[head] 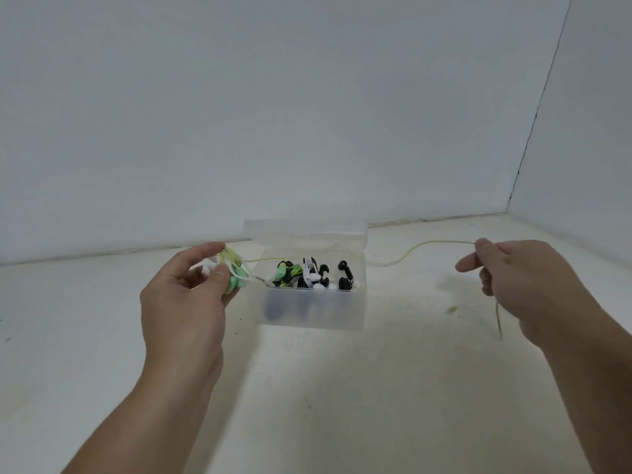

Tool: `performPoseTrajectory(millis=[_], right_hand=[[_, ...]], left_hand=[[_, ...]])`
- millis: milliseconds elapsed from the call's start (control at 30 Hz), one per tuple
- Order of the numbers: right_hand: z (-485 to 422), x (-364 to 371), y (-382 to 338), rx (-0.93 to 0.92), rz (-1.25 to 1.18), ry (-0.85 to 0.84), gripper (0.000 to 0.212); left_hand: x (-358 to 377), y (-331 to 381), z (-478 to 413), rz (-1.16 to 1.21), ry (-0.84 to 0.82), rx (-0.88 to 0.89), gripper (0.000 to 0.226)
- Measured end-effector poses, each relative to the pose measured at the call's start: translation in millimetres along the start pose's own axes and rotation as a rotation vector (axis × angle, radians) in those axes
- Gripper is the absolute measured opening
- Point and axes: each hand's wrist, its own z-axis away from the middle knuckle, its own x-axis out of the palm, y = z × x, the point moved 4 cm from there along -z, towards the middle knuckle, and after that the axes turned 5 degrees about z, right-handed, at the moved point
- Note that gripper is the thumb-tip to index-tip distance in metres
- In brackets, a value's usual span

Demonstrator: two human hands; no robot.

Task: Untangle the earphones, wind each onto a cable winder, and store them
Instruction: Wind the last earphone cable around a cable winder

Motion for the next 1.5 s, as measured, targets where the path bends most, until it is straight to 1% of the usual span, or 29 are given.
performPoseTrajectory(millis=[67,100,167,233,267,333,367,400,433,467,500,533,600,633,667,700,733,800,867,900,933,1000,1133,1367,1500], right_hand=[[-0.1,-0.9,-1.0,0.005,0.041,-0.006,0.044],[-0.4,-1.2,-2.0,0.002,0.090,0.010,0.044],[-2.0,-1.0,-2.9,-0.020,0.251,0.064,0.040],[2.4,-1.3,-7.3,-0.064,0.416,0.164,0.033],[6.8,-1.4,-12.6,-0.116,0.422,0.220,0.036],[19.5,1.6,-28.2,-0.301,0.255,0.285,0.038],[28.6,6.5,-39.1,-0.381,0.105,0.250,0.034],[38.2,13.7,-48.6,-0.422,-0.049,0.152,0.029],[47.8,21.5,-56.7,-0.453,-0.177,0.039,0.026],[56.7,29.0,-62.3,-0.496,-0.245,-0.063,0.026],[62.8,36.5,-63.9,-0.545,-0.257,-0.155,0.032],[67.8,44.3,-62.7,-0.578,-0.226,-0.261,0.044],[76.7,60.3,-60.2,-0.572,-0.175,-0.506,0.062],[82.3,66.4,-61.0,-0.559,-0.167,-0.627,0.061],[87.7,70.9,-62.5,-0.553,-0.181,-0.721,0.049],[92.8,73.9,-65.3,-0.560,-0.197,-0.765,0.030],[96.0,74.6,-68.8,-0.562,-0.206,-0.748,0.019],[95.5,76.1,-68.9,-0.529,-0.173,-0.639,0.031],[93.4,77.5,-67.0,-0.447,-0.132,-0.602,0.041],[93.4,77.3,-66.8,-0.416,-0.109,-0.606,0.040],[93.9,76.8,-66.1,-0.397,-0.091,-0.614,0.034],[95.9,76.9,-65.6,-0.402,-0.046,-0.639,0.027],[101.6,78.4,-66.9,-0.441,-0.026,-0.671,0.026],[104.3,80.4,-67.4,-0.461,-0.013,-0.719,0.025],[104.7,79.9,-68.1,-0.465,0.002,-0.715,0.025]], left_hand=[[1.0,1.2,0.0,0.019,-0.035,0.011,0.030],[2.7,2.1,0.3,0.038,-0.080,0.012,0.031],[9.5,3.5,3.4,0.086,-0.212,-0.007,0.027],[17.9,4.1,9.3,0.121,-0.355,-0.031,0.022],[21.3,3.8,13.0,0.128,-0.414,-0.037,0.025],[26.4,2.9,20.0,0.124,-0.519,-0.041,0.026],[28.6,3.0,22.9,0.122,-0.568,-0.044,0.024],[29.9,3.7,25.4,0.126,-0.620,-0.049,0.024],[30.8,4.1,27.4,0.137,-0.674,-0.056,0.031],[31.5,4.3,29.2,0.143,-0.721,-0.066,0.041],[32.5,4.6,31.3,0.150,-0.759,-0.080,0.047],[33.4,5.2,33.3,0.157,-0.789,-0.090,0.047],[35.6,6.5,37.7,0.156,-0.837,-0.086,0.041],[37.0,7.6,39.7,0.155,-0.850,-0.082,0.039],[37.9,8.3,41.4,0.160,-0.858,-0.079,0.038],[38.5,8.6,42.6,0.164,-0.859,-0.078,0.037],[38.6,8.4,42.7,0.161,-0.846,-0.074,0.036],[37.6,7.0,39.7,0.139,-0.776,-0.065,0.025],[36.3,4.3,36.4,0.114,-0.705,-0.059,0.024],[36.1,3.7,35.4,0.104,-0.684,-0.045,0.025],[35.7,3.4,34.5,0.093,-0.661,-0.029,0.025],[34.6,2.3,33.2,0.043,-0.619,0.003,0.025],[33.9,-0.6,31.8,-0.036,-0.585,0.045,0.027],[34.0,-8.3,32.1,-0.045,-0.537,0.011,0.038],[35.1,-8.1,34.2,-0.043,-0.530,0.018,0.035]])
